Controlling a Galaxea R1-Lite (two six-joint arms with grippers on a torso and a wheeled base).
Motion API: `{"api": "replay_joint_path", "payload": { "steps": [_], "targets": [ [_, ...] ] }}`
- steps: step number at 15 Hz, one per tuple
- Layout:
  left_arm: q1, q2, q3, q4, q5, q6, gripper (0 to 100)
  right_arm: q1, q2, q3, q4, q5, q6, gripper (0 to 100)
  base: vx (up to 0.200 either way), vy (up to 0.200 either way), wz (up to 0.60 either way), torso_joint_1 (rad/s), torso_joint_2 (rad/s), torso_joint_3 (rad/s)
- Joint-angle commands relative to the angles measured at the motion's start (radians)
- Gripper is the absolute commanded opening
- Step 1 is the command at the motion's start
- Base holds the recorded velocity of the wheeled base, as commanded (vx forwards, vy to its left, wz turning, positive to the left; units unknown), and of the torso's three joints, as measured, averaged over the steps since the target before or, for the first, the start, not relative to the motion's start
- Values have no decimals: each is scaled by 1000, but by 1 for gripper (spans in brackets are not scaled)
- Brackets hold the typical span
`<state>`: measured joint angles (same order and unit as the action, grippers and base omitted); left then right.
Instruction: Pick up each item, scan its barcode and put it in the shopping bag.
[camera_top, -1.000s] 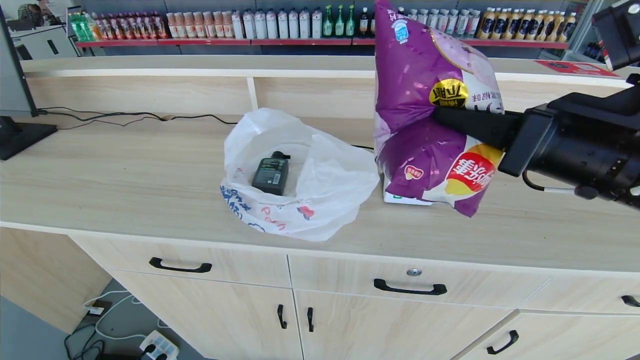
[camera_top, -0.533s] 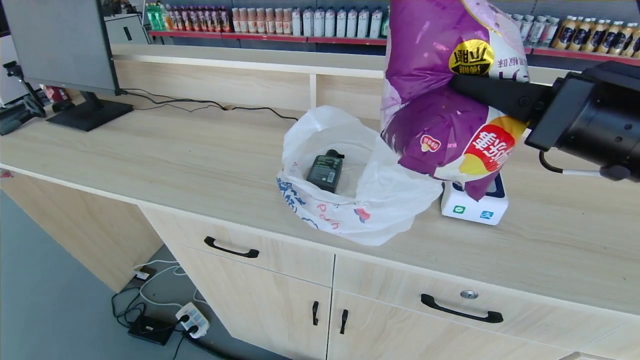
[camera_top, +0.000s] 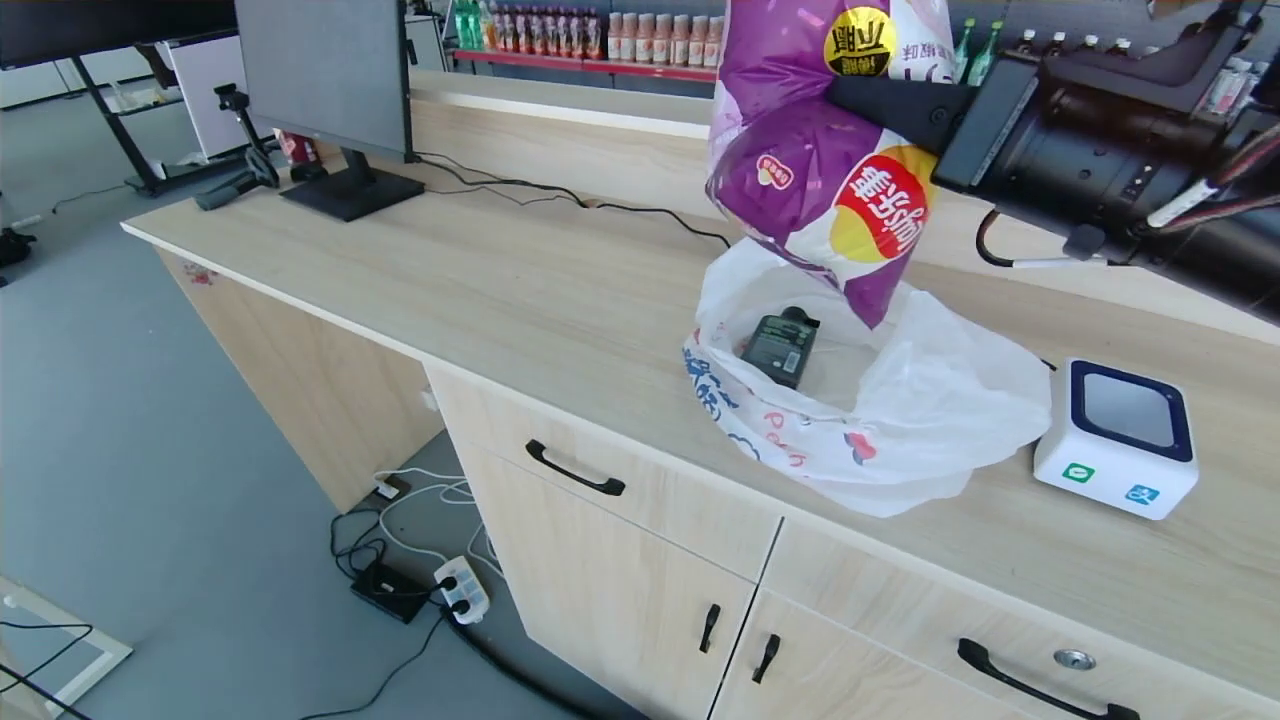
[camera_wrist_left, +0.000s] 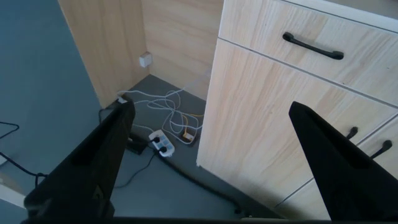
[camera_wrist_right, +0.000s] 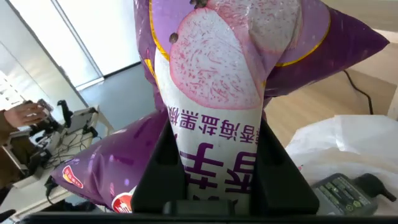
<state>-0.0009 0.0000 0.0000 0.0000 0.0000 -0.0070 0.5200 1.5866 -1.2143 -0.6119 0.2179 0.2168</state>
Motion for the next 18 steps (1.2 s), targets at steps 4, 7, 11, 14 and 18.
{"api": "replay_joint_path", "payload": {
  "steps": [4,7,11,14,18],
  "targets": [
    [1,0,0,0,0,-1,100,-89,386,-128,-256,3,64,0,0,0,0,0,0,0],
    [1,0,0,0,2,-1,100,-104,412,-122,-273,5,67,0,0,0,0,0,0,0],
    [-1,2,0,0,0,-1,100,-215,409,-143,-272,84,75,0,0,0,0,0,0,0],
    [1,0,0,0,0,-1,100,-264,325,-114,-229,178,78,0,0,0,0,0,0,0],
    [1,0,0,0,0,-1,100,-279,259,67,-258,173,70,0,0,0,0,0,0,0]
  ]
}}
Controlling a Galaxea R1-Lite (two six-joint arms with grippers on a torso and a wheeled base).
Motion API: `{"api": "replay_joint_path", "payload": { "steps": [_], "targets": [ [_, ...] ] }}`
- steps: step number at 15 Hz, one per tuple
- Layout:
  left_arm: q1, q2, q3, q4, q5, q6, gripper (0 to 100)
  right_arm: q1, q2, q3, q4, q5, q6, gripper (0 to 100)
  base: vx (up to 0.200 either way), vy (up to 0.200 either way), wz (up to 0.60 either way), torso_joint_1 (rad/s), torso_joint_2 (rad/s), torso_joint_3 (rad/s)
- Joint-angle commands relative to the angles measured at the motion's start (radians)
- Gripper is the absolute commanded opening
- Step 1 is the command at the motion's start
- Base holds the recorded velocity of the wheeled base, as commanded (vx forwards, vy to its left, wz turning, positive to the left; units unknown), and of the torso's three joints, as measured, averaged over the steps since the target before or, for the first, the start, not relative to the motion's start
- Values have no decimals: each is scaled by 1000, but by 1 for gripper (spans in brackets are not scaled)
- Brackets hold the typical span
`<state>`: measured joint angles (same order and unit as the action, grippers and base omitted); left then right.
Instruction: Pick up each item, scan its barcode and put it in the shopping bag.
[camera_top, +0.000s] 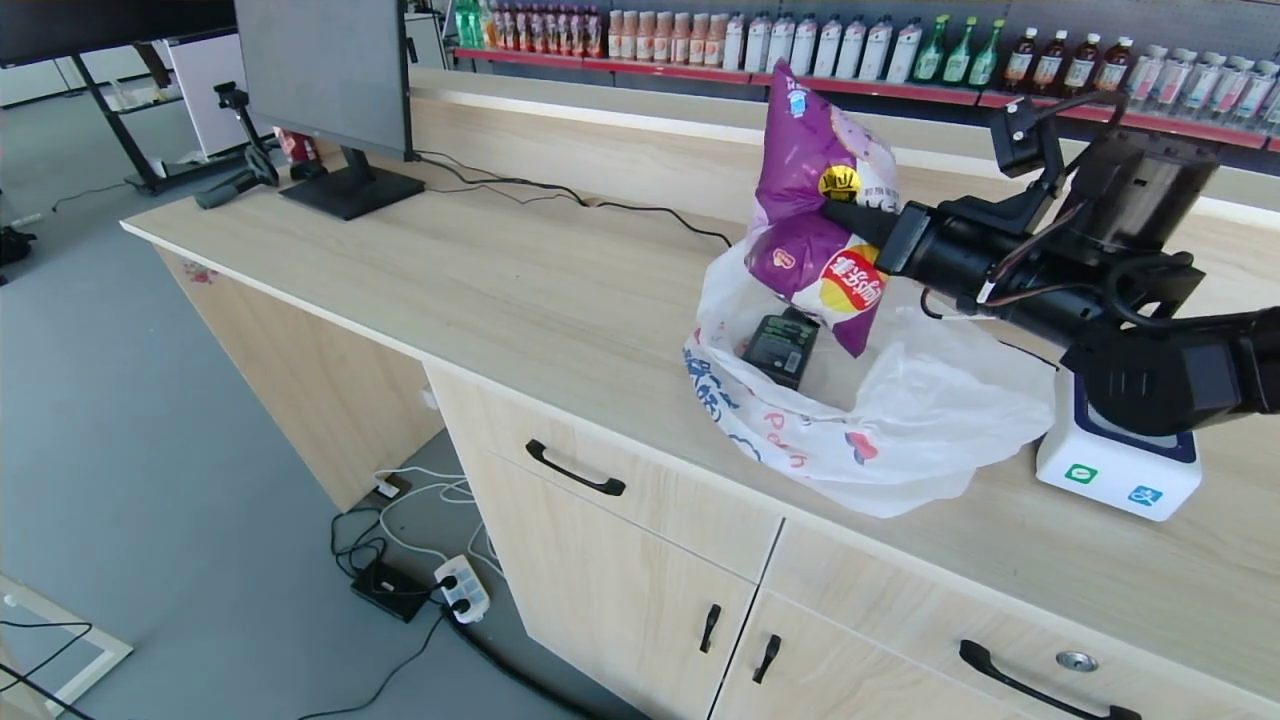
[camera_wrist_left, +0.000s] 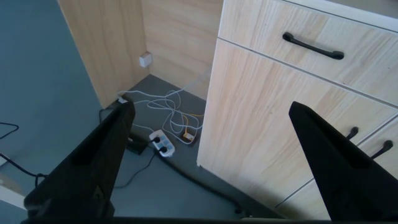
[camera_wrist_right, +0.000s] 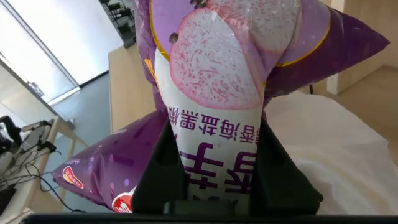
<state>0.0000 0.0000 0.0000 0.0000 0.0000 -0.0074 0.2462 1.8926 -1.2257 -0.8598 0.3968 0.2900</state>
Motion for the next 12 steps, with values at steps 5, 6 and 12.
{"api": "replay_joint_path", "payload": {
  "steps": [5,6,12],
  "targets": [
    [-2,0,0,0,0,0,100,5,-59,265,-196,-27,-12,0,0,0,0,0,0,0],
    [0,0,0,0,0,0,100,-8,-73,267,-194,-16,-8,0,0,0,0,0,0,0],
    [0,0,0,0,2,0,100,-93,-101,287,-194,86,-32,0,0,0,0,0,0,0]
  ]
}}
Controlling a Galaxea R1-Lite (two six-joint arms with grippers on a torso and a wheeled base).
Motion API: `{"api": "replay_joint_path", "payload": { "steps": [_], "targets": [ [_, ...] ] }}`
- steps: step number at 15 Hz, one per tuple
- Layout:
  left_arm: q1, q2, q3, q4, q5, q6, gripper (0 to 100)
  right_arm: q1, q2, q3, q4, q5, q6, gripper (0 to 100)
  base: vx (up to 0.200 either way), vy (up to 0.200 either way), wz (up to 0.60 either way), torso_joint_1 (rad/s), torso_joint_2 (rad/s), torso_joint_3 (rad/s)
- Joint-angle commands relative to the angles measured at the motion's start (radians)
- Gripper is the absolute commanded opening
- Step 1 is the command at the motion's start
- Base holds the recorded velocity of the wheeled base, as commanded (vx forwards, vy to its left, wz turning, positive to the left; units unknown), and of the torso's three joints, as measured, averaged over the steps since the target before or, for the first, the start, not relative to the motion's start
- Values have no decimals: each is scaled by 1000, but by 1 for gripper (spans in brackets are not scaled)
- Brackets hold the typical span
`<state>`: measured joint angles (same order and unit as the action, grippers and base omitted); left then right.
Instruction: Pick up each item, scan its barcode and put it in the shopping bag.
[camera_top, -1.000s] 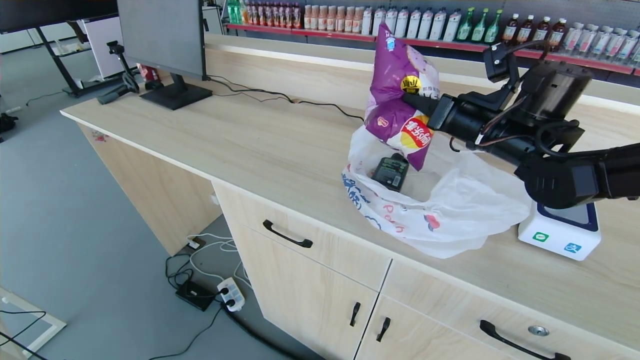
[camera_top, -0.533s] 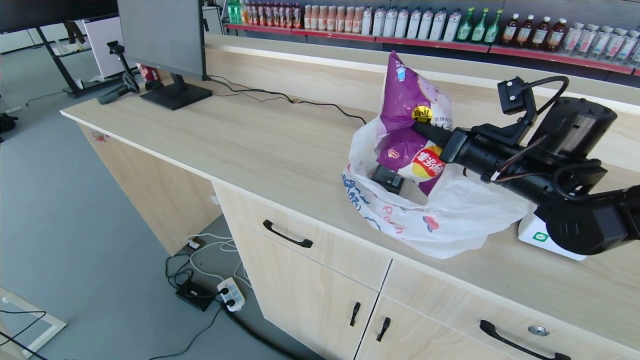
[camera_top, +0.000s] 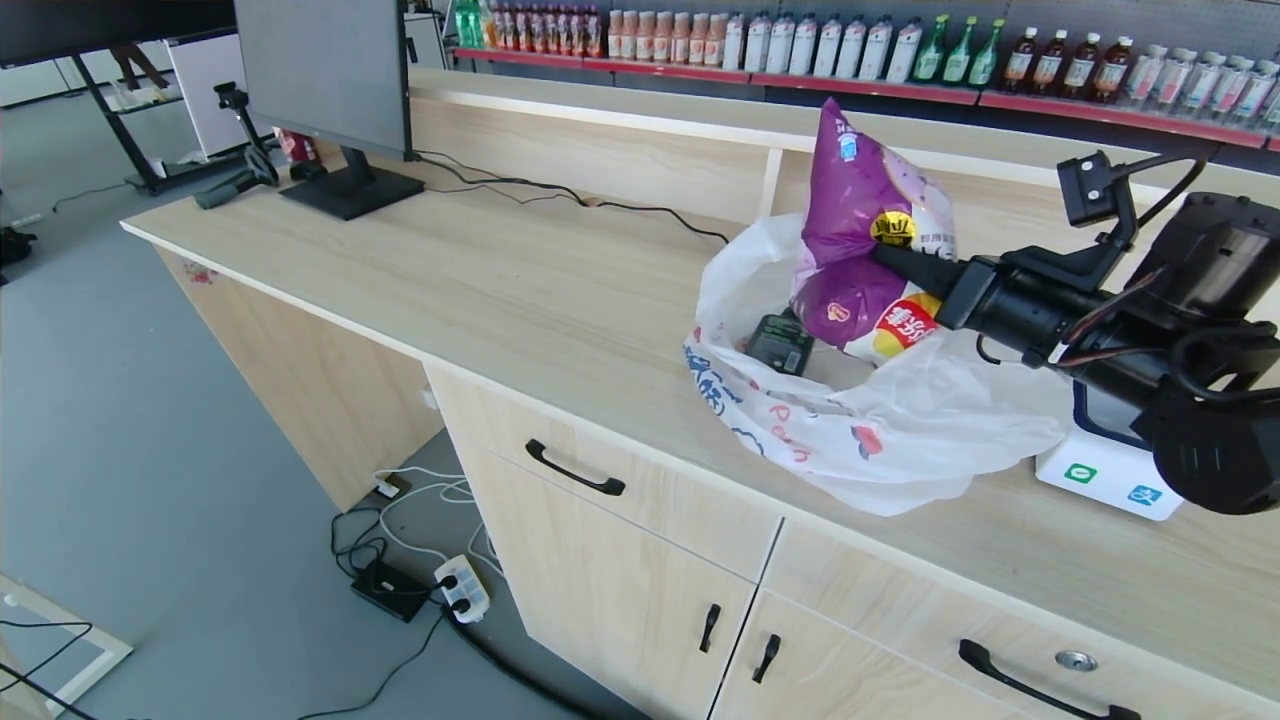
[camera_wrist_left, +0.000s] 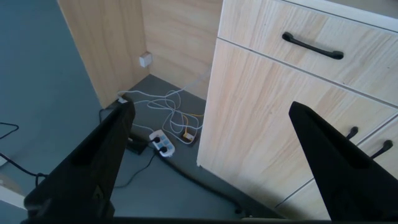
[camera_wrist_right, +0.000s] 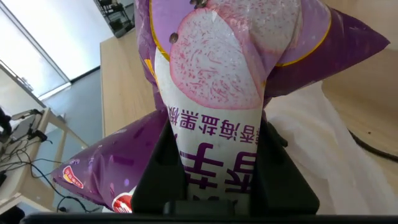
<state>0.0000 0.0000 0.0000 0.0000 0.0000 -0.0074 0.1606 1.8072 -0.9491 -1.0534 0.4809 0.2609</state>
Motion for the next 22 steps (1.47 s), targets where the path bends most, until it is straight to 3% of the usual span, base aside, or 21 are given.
{"api": "replay_joint_path", "payload": {
  "steps": [1,5,10,19,22],
  "targets": [
    [-2,0,0,0,0,0,100,-7,-16,10,0,2,-8,0,0,0,0,0,0,0],
    [-2,0,0,0,2,0,100,-21,-6,15,10,97,-250,0,0,0,0,0,0,0],
    [-2,0,0,0,0,0,100,-36,-3,32,10,99,-275,0,0,0,0,0,0,0],
    [0,0,0,0,0,0,100,-89,14,46,10,91,-451,0,0,0,0,0,0,0],
    [0,0,0,0,0,0,100,-56,38,-13,35,25,-448,0,0,0,0,0,0,0]
  ]
}}
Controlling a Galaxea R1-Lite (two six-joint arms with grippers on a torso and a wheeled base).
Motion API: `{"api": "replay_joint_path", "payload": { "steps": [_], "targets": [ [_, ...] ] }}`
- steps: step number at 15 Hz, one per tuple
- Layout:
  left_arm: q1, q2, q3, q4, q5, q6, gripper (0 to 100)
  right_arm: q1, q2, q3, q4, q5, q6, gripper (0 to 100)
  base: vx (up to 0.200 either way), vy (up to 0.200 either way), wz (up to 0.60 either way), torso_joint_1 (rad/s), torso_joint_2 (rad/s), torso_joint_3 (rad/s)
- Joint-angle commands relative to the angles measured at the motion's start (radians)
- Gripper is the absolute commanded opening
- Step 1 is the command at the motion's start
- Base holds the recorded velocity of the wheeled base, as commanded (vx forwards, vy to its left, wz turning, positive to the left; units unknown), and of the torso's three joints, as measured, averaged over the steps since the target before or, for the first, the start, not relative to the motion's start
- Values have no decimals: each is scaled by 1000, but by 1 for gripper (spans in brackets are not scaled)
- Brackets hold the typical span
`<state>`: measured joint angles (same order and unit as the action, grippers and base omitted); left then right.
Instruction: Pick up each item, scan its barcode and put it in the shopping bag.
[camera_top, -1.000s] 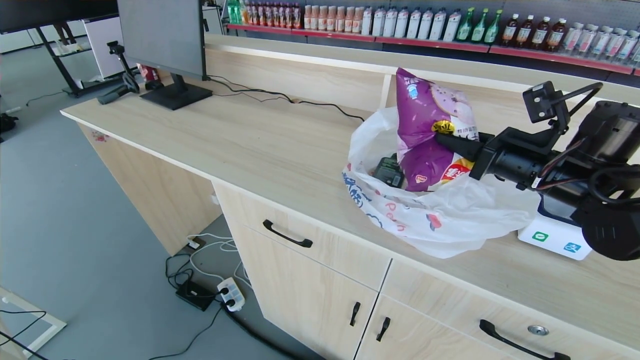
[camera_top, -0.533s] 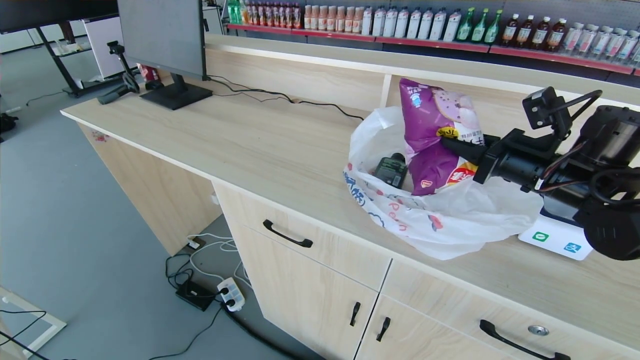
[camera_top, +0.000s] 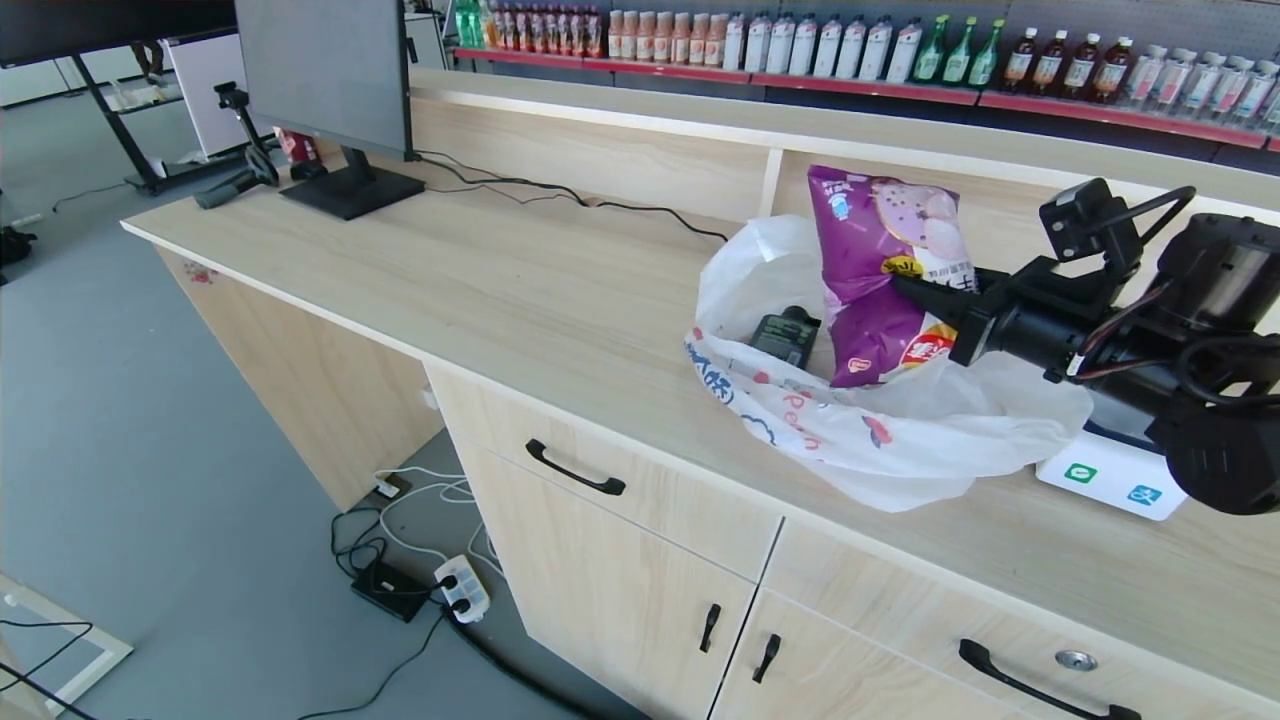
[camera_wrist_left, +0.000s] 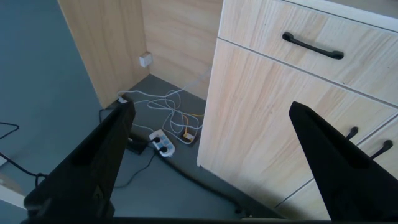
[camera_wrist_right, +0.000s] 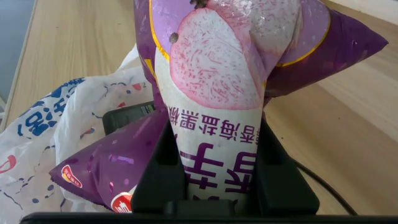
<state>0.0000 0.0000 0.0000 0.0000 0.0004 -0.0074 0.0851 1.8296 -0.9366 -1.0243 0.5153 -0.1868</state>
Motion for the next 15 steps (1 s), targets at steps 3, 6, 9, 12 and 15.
{"api": "replay_joint_path", "payload": {
  "steps": [3,6,9,12,15],
  "targets": [
    [0,0,0,0,0,0,100,35,14,-45,33,-51,10,0,0,0,0,0,0,0],
    [-2,0,0,0,0,0,100,33,23,-70,39,-92,38,0,0,0,0,0,0,0],
    [0,0,0,0,1,0,100,30,45,-62,39,-92,-26,0,0,0,0,0,0,0],
    [0,0,0,0,0,0,100,31,14,-22,38,-15,-69,0,0,0,0,0,0,0],
    [0,0,0,0,0,0,100,31,-65,50,52,91,-69,0,0,0,0,0,0,0]
  ]
}}
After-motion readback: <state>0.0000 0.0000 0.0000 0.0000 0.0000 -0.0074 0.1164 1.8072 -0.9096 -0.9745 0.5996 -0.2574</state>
